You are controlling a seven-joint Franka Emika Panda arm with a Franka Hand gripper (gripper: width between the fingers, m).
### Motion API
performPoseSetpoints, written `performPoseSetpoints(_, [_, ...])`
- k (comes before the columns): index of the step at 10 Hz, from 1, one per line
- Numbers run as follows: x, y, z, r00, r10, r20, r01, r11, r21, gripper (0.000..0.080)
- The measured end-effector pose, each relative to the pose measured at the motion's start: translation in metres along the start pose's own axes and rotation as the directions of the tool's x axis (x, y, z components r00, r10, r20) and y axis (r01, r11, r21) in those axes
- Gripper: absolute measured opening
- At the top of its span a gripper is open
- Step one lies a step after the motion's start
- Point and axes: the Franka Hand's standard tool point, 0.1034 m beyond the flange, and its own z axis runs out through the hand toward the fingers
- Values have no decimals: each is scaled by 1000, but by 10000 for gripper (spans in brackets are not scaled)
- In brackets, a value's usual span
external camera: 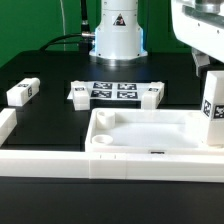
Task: Assemble desk
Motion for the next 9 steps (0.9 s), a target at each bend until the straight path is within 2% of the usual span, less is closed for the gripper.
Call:
performPoseSetpoints(4, [0, 0, 1, 956, -294, 0, 294, 956, 1, 649])
performPoseSetpoints(5, [1, 1, 1, 922, -387, -6, 387, 922, -8, 649])
performPoseSetpoints(7, [-2, 2, 3, 815, -578, -28, 577, 815, -51, 649])
performPoseSetpoints(8, [-5, 1, 4, 761, -648, -35, 645, 761, -64, 649])
performPoseSetpoints(9, [-5, 2, 5, 694, -719, -28, 716, 694, -68, 649])
